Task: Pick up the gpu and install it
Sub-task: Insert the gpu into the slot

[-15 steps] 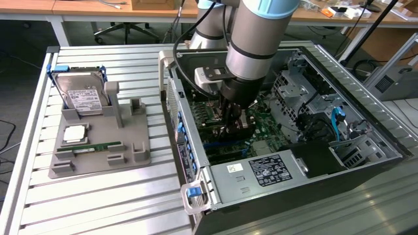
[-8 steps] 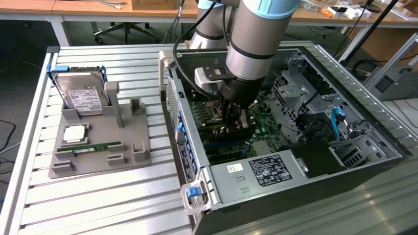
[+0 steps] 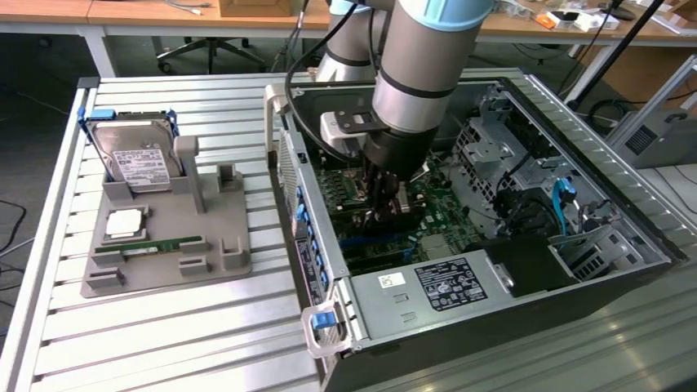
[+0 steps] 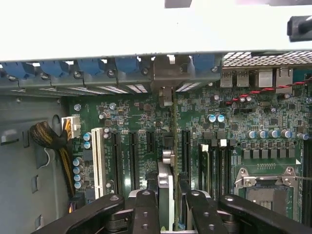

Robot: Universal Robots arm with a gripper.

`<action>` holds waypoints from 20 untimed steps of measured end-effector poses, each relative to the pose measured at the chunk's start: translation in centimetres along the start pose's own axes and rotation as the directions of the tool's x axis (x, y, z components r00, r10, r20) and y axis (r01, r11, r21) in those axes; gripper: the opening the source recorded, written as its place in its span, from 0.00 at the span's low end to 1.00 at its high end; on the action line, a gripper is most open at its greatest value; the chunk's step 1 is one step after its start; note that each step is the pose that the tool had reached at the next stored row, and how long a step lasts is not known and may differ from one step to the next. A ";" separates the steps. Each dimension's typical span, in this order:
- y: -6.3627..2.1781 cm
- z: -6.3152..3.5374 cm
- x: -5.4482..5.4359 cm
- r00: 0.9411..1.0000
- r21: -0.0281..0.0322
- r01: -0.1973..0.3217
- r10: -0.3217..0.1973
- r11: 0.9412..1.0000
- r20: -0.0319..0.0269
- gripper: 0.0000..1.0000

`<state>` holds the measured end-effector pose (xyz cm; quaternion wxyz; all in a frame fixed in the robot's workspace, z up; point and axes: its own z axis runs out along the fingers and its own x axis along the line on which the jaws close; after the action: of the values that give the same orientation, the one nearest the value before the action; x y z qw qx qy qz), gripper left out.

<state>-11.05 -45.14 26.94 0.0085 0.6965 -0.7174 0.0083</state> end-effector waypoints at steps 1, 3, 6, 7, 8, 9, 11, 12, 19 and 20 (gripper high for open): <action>0.01 0.01 0.0 1.000 0.000 0.000 0.000 1.000 0.000 0.27; 0.01 0.17 0.0 1.000 0.000 -0.001 0.001 1.000 0.000 0.27; 0.01 0.37 0.0 1.000 0.000 -0.001 0.001 1.000 0.000 0.27; 0.01 0.38 0.0 1.000 0.000 -0.001 0.001 1.000 0.000 0.27; 0.01 0.38 0.0 1.000 0.000 -0.001 0.001 1.000 0.000 0.27; 0.01 0.39 0.0 1.000 0.000 -0.001 0.001 1.000 0.000 0.27; 0.01 0.42 0.0 1.000 0.000 -0.001 0.001 1.000 0.001 0.27; 0.01 0.43 0.0 1.000 0.000 -0.001 0.001 1.000 0.000 0.27; 0.01 0.62 0.0 1.000 0.000 -0.001 0.001 1.000 0.000 0.27; 0.01 0.63 0.0 1.000 0.000 -0.001 0.001 1.000 0.000 0.27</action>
<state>-11.06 -45.11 26.31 0.0086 0.6962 -0.7178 0.0083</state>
